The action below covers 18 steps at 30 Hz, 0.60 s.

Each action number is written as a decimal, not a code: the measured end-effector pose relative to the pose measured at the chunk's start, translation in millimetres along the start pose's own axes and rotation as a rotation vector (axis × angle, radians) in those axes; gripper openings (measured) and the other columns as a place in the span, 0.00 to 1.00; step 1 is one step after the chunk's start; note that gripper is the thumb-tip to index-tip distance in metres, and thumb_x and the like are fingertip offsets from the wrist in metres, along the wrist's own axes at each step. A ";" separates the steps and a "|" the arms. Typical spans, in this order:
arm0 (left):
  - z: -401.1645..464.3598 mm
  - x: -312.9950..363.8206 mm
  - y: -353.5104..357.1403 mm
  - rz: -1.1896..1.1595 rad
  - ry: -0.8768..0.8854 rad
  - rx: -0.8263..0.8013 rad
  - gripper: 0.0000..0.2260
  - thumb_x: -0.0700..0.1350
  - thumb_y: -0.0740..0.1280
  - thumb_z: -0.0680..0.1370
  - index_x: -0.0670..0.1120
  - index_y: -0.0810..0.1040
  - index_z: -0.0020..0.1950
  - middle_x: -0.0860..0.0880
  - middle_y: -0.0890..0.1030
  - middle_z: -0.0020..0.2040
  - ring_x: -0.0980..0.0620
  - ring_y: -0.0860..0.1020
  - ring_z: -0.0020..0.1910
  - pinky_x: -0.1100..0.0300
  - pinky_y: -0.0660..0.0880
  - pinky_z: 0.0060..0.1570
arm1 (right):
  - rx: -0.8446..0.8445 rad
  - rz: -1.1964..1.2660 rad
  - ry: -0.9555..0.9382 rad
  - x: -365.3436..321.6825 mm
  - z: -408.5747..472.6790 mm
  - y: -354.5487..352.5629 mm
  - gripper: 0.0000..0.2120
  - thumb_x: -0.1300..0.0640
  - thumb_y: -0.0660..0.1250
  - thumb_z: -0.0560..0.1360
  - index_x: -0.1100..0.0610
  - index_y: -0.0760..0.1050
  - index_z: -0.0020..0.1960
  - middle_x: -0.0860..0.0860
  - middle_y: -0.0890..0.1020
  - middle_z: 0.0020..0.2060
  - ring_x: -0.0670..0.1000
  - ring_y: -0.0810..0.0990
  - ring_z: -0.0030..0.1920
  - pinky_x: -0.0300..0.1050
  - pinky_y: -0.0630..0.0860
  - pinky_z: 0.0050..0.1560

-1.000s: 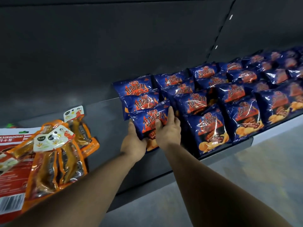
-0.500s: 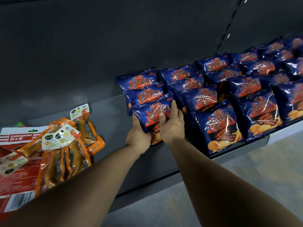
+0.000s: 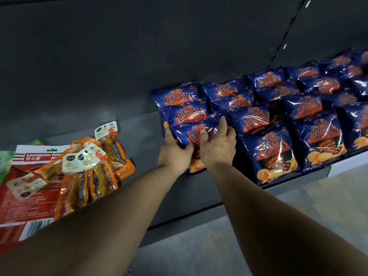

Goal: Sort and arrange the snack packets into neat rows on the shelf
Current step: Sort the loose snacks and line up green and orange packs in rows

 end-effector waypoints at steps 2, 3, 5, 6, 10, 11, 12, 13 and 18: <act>-1.3 1.6 -3.0 0.025 -0.007 0.001 0.38 0.55 0.64 0.77 0.53 0.44 0.78 0.45 0.70 0.68 0.43 0.71 0.65 0.53 0.69 0.61 | 0.023 0.010 -0.019 -4.9 -1.5 -2.9 0.32 0.45 0.59 0.79 0.51 0.49 0.78 0.56 0.57 0.74 0.57 0.59 0.72 0.55 0.59 0.71; -2.8 2.5 -5.1 0.040 -0.013 0.000 0.38 0.56 0.64 0.77 0.53 0.43 0.78 0.44 0.69 0.69 0.43 0.70 0.66 0.53 0.68 0.61 | 0.032 0.021 -0.030 -7.9 -2.2 -4.5 0.32 0.45 0.59 0.79 0.51 0.51 0.77 0.57 0.58 0.73 0.57 0.59 0.72 0.54 0.60 0.71; -6.5 4.8 -10.9 0.058 -0.021 0.006 0.37 0.56 0.63 0.77 0.53 0.43 0.78 0.42 0.66 0.69 0.42 0.68 0.67 0.53 0.67 0.62 | 0.054 0.038 -0.063 -15.4 -4.6 -9.0 0.30 0.46 0.60 0.79 0.51 0.53 0.77 0.56 0.60 0.72 0.57 0.60 0.71 0.54 0.60 0.70; -8.3 6.3 -14.3 0.064 -0.025 0.013 0.37 0.57 0.62 0.78 0.53 0.43 0.78 0.42 0.65 0.70 0.41 0.67 0.68 0.53 0.67 0.63 | 0.067 0.035 -0.090 -20.4 -6.1 -11.7 0.30 0.46 0.60 0.79 0.51 0.55 0.76 0.56 0.61 0.71 0.56 0.61 0.70 0.53 0.60 0.70; -11.0 8.9 -29.7 0.052 -0.046 0.048 0.36 0.58 0.61 0.78 0.52 0.43 0.78 0.41 0.63 0.71 0.41 0.67 0.68 0.51 0.68 0.65 | 0.050 0.010 -0.214 -43.9 -16.4 -12.0 0.27 0.47 0.61 0.78 0.50 0.59 0.75 0.55 0.64 0.69 0.56 0.63 0.69 0.52 0.60 0.68; -10.8 9.0 -33.7 0.043 -0.047 0.060 0.36 0.59 0.60 0.78 0.52 0.43 0.78 0.41 0.62 0.71 0.41 0.67 0.68 0.50 0.68 0.65 | 0.029 0.011 -0.231 -49.1 -19.8 -9.0 0.26 0.47 0.61 0.79 0.50 0.59 0.74 0.55 0.64 0.69 0.56 0.63 0.69 0.53 0.60 0.68; -11.0 8.4 -38.5 0.041 -0.048 0.073 0.36 0.60 0.60 0.78 0.52 0.43 0.78 0.41 0.62 0.71 0.41 0.67 0.68 0.49 0.69 0.65 | 0.010 0.014 -0.245 -54.2 -24.0 -5.5 0.26 0.47 0.61 0.79 0.50 0.60 0.74 0.55 0.64 0.69 0.56 0.63 0.69 0.53 0.61 0.69; -11.6 7.6 -43.5 0.044 -0.050 0.086 0.37 0.61 0.59 0.78 0.52 0.43 0.78 0.41 0.62 0.71 0.41 0.67 0.68 0.50 0.69 0.64 | -0.003 0.018 -0.256 -58.7 -27.9 -2.4 0.26 0.47 0.61 0.78 0.50 0.60 0.74 0.55 0.65 0.69 0.56 0.63 0.69 0.53 0.61 0.69; -18.0 -6.8 -75.2 0.061 -0.081 0.146 0.36 0.60 0.59 0.78 0.52 0.43 0.78 0.40 0.60 0.73 0.41 0.65 0.70 0.51 0.68 0.65 | -0.054 0.012 -0.295 -79.7 -45.0 12.8 0.26 0.47 0.61 0.78 0.50 0.60 0.74 0.55 0.64 0.69 0.56 0.63 0.69 0.50 0.59 0.69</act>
Point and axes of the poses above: each hand's wrist, its own z-axis towards the middle knuckle, its own y-axis out of the palm, x = y × z, the point moved 5 cm from there along z, towards the middle knuckle
